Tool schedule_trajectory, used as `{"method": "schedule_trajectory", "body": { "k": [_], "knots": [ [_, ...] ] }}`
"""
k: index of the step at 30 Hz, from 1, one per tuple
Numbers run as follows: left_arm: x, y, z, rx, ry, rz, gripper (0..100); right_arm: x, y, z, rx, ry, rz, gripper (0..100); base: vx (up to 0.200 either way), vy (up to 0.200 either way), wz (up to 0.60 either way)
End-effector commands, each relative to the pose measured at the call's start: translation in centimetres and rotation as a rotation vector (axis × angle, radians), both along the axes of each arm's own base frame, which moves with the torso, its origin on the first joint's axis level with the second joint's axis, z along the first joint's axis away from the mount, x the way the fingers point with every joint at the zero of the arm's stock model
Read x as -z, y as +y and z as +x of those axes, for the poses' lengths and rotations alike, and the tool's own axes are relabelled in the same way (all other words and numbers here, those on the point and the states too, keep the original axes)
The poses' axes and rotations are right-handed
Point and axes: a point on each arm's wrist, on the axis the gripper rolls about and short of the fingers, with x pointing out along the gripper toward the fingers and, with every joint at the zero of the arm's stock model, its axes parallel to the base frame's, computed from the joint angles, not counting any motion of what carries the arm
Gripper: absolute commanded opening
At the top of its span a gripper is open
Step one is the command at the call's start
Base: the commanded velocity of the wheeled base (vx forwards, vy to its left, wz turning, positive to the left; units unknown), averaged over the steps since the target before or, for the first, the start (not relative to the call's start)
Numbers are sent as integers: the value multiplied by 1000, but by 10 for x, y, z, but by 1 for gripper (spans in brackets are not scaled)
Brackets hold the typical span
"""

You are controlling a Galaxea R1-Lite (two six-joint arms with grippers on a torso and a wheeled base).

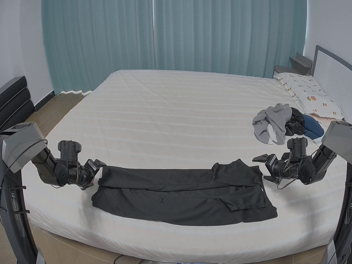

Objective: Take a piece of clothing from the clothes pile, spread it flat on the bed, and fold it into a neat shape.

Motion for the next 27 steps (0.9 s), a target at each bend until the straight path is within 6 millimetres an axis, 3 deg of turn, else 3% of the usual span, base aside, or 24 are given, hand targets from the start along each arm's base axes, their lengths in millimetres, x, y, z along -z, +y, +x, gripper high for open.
{"method": "schedule_trajectory", "body": {
  "k": [1,10,15,27],
  "knots": [
    [-10,-10,-16,37,3,20,100,-13,4,-9,-9,-16,3,100,0,0,0],
    [-18,-12,-11,10,-71,53,100,-24,8,-12,-6,-41,-8,100,0,0,0],
    [-21,-22,-14,26,-80,59,100,-26,21,-16,-14,-45,-29,100,0,0,0],
    [-11,-32,-14,55,-52,63,100,-38,25,-21,-19,-69,-28,100,0,0,0]
  ]
}}
